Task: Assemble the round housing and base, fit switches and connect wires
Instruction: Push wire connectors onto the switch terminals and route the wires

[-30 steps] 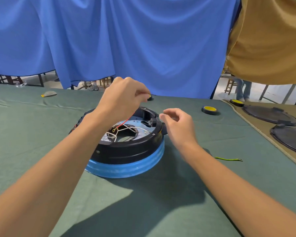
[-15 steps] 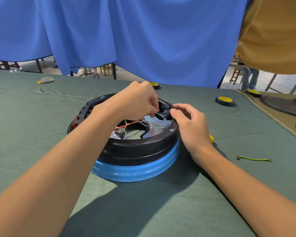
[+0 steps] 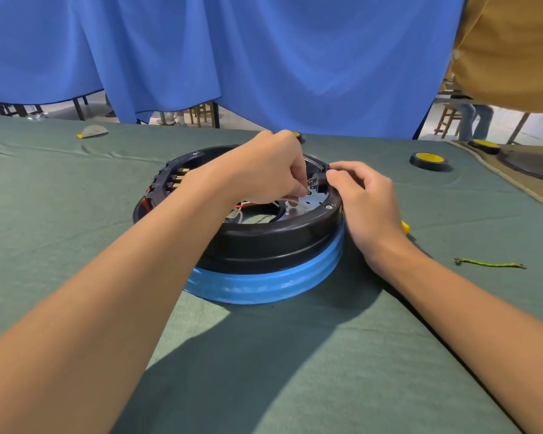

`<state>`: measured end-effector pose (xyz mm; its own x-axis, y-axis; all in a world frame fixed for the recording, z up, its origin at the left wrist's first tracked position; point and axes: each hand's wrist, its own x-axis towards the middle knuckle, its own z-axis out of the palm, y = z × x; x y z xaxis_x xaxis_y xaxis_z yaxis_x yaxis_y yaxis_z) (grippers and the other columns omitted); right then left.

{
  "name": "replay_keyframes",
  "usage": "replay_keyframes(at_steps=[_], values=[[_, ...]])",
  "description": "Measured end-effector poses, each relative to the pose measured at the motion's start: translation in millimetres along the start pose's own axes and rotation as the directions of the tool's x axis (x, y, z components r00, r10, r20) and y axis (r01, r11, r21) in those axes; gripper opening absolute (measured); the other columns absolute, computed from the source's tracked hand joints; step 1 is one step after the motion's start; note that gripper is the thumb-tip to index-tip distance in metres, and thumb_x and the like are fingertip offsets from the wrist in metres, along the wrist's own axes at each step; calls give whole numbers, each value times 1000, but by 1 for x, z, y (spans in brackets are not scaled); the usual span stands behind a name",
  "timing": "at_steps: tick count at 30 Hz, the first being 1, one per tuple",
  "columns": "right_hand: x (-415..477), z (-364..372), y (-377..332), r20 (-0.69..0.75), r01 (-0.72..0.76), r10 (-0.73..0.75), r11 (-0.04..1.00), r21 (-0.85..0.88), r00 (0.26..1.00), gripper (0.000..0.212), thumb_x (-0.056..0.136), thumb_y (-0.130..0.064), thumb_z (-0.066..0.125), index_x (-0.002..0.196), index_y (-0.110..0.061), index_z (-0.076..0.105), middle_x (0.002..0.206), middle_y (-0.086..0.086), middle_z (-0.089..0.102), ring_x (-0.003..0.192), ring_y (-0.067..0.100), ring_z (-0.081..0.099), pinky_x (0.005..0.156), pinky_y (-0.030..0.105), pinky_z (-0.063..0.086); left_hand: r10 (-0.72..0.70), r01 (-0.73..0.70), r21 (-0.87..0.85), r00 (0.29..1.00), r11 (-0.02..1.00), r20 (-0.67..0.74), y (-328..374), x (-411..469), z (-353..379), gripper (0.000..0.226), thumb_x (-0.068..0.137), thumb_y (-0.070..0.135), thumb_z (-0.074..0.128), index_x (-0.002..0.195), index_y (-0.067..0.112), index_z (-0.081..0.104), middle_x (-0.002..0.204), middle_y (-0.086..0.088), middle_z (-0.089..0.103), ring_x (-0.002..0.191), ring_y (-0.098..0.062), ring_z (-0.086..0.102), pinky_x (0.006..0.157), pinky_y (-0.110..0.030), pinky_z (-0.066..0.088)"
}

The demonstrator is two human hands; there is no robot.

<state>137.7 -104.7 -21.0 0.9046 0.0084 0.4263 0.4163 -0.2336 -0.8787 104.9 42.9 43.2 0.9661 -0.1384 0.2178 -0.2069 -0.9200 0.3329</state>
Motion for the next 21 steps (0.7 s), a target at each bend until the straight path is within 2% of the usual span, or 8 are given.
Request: replay_keyframes(at_steps=[4,8,14,21], values=[[1,1,1,-10,14,-15,1000,-13,1000,18,91,-23,59,104,-19,70,88,-19,64,86,-5,58,77,11,44,7,-7,18,1000,1000,-24,1,0,3,11,90,16,70,95,14,79,87,3,73,84,-14,68,87,-34,56],[1,2,2,-13,13,-13,1000,-8,1000,17,90,-23,58,103,-19,70,88,-15,66,89,1,59,80,18,46,15,-14,27,999,1000,-36,2,-1,3,12,90,15,70,96,12,79,86,0,75,84,-16,68,88,-35,55],[1,2,4,-13,16,-16,1000,-1,1000,15,90,-23,59,101,-21,69,87,-17,65,87,0,58,75,15,43,20,-20,0,998,1000,-54,2,-2,2,11,90,15,69,93,13,80,81,1,76,80,-15,70,84,-32,57],[1,3,2,-15,4,-3,1000,11,1000,16,90,-23,59,102,-20,70,89,-14,66,91,5,60,81,22,45,17,-17,12,998,1000,-65,2,-1,3,12,91,16,68,88,14,80,77,2,75,81,-14,70,86,-40,57]])
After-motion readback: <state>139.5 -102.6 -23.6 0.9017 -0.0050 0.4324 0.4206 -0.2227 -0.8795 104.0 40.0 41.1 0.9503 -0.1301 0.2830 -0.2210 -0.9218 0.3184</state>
